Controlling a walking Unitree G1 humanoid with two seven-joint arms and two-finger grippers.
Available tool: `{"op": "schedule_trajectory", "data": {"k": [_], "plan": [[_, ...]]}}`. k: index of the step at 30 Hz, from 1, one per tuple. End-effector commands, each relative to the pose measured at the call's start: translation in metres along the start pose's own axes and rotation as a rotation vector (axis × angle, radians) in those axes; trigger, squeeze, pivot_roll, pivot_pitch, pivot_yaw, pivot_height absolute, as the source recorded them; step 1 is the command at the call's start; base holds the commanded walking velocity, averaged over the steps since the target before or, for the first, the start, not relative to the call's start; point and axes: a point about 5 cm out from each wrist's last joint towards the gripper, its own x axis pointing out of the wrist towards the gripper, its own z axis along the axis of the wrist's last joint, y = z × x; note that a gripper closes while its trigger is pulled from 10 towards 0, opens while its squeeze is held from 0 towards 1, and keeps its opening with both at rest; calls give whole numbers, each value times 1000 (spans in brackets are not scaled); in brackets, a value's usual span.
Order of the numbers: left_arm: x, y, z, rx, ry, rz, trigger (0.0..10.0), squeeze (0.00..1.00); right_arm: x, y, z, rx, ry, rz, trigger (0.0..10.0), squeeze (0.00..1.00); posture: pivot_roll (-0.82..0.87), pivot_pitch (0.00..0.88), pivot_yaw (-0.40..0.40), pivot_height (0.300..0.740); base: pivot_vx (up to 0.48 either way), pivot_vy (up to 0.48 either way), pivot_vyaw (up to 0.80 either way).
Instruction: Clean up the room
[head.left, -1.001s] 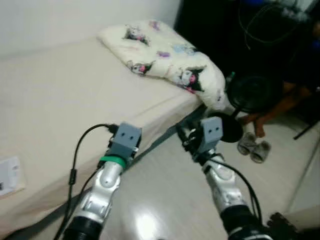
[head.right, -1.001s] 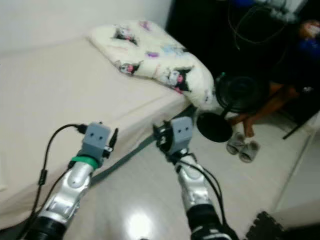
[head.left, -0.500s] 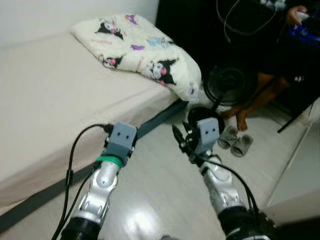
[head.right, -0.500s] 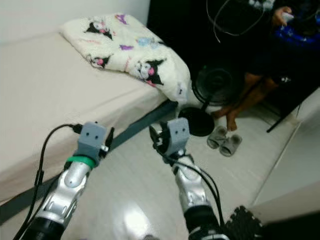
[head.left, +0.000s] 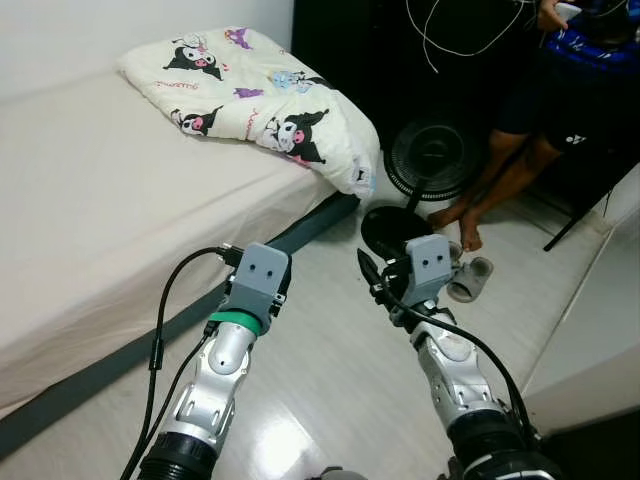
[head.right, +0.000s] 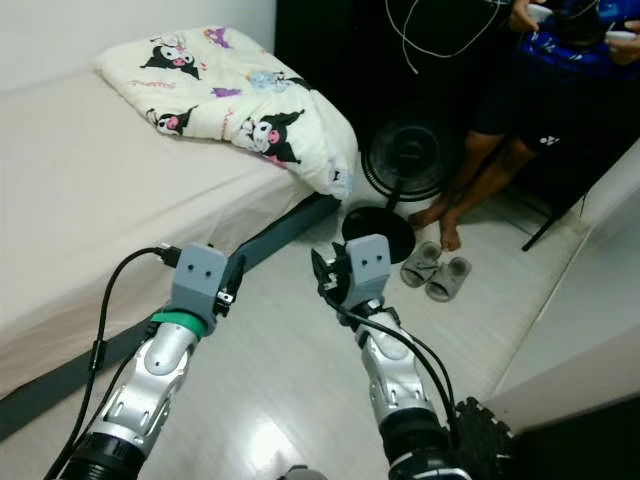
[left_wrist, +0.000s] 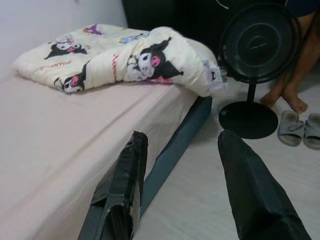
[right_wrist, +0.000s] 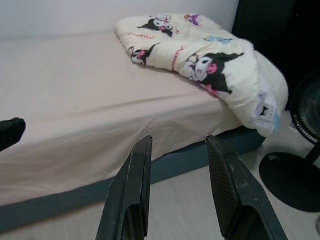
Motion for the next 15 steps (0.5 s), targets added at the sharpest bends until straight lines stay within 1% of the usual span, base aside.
{"op": "schedule_trajectory", "data": {"k": [1, 15], "plan": [[-2, 1, -5, -1, 23, 1, 10000, 0, 0, 1, -1, 3, 4, 0, 10000, 0, -12, 15, -56, 723, 0, 0, 0], [-2, 0, -5, -2, 18, -5, 10000, 0, -1, 2, -2, 2, 6, 5, 10000, 0, -13, 17, -55, 723, 0, 0, 0]]}}
